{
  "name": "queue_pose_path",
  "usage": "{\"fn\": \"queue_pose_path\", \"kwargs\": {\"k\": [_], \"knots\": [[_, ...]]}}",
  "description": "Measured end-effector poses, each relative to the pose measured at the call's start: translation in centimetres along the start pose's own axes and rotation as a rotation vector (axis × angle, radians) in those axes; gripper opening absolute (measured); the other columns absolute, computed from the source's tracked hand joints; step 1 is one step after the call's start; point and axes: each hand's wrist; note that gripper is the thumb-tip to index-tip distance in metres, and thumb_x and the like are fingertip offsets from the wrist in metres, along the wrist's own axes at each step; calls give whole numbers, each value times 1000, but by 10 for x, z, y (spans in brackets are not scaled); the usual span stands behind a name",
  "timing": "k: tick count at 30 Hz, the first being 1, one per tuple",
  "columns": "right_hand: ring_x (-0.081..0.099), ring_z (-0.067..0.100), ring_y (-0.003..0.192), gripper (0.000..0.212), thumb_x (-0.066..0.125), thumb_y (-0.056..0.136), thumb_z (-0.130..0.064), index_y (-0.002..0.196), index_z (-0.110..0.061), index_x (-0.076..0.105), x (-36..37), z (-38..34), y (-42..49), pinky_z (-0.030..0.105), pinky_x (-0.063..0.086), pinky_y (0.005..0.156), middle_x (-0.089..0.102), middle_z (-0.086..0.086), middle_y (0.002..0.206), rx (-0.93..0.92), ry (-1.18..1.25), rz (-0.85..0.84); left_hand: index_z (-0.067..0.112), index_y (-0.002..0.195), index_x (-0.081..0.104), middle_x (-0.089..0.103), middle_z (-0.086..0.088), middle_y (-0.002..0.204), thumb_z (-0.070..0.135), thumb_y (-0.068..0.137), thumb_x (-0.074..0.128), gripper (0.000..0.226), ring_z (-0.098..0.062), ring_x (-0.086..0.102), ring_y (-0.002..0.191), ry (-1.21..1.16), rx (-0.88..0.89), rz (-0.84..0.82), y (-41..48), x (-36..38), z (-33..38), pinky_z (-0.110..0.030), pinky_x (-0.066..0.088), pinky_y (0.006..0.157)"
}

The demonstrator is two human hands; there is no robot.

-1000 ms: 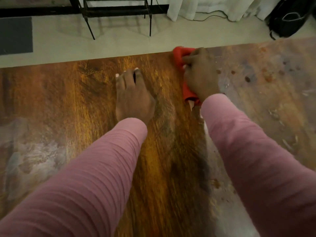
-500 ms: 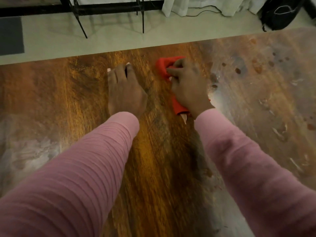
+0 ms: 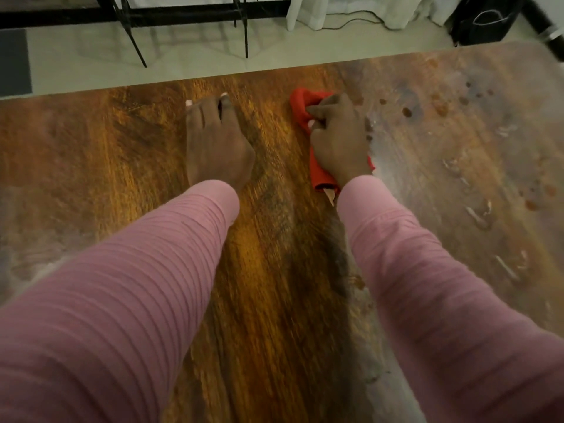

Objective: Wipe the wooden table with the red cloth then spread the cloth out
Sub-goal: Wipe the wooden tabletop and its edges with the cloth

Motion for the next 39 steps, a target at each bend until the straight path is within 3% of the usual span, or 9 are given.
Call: {"fn": "queue_pose_path", "kwargs": {"k": [3,7,13,15,21,27,31,35,39], "knots": [[43,19,111,29,54,91,-17,117,-22,67,6,-11,-41,30,37,94,53,-5,119,-146,-5,1,-2,142,34,44,-21,134,10,90,34,54,-39,36,128,5,17,2,-1,-2,2,-46,11,119],[45,24,106,31,53,90,-14,114,-23,69,-2,-5,-64,34,41,88,55,-1,120,-304,-152,-17,0,143,34,41,-20,138,11,92,34,52,-38,34,130,-16,13,8,-10,-8,5,-46,11,119],[43,29,121,36,48,90,-11,121,-18,66,-26,28,-33,37,37,103,53,6,128,93,-137,74,1,142,38,43,-19,138,12,92,35,52,-38,34,131,-142,82,-52,-73,-23,33,-48,14,118],[42,29,119,35,50,89,-11,118,-19,68,-20,14,-48,35,36,102,53,4,125,71,-99,58,1,143,36,40,-18,140,14,91,35,54,-36,32,133,-154,58,-83,-86,-23,42,-46,13,118],[46,26,113,32,53,87,-15,115,-21,68,-21,14,-109,32,35,94,55,2,122,-247,-145,-74,0,144,32,39,-21,141,19,88,27,59,-37,29,136,-88,39,-90,-97,-12,43,-45,12,119],[41,29,120,34,51,89,-12,119,-18,67,-39,44,-86,28,35,98,53,4,124,114,-149,75,-1,145,29,37,-20,141,16,92,31,56,-38,29,135,-77,55,-129,-96,-12,45,-46,11,119],[43,28,112,31,52,86,-12,111,-18,70,-25,13,-129,32,37,94,55,3,118,-25,-71,45,0,145,29,38,-20,141,27,87,16,66,-36,30,134,-54,37,-123,-95,-14,49,-45,9,119],[45,26,107,31,53,88,-14,113,-19,69,-29,15,-164,32,39,89,57,1,121,-206,-136,-27,-1,144,31,39,-22,140,17,90,31,57,-37,31,133,-54,52,-113,-97,-13,47,-46,14,118],[43,30,110,35,50,89,-9,117,-19,67,-52,51,-132,28,33,89,55,1,123,31,-201,67,-1,144,31,39,-21,139,14,91,35,55,-38,31,133,-60,68,-119,-98,-12,45,-48,14,118]]}}
Point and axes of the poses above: each hand's wrist, its own y-axis towards the middle knuckle, its own x-axis out of the palm, z = x × y
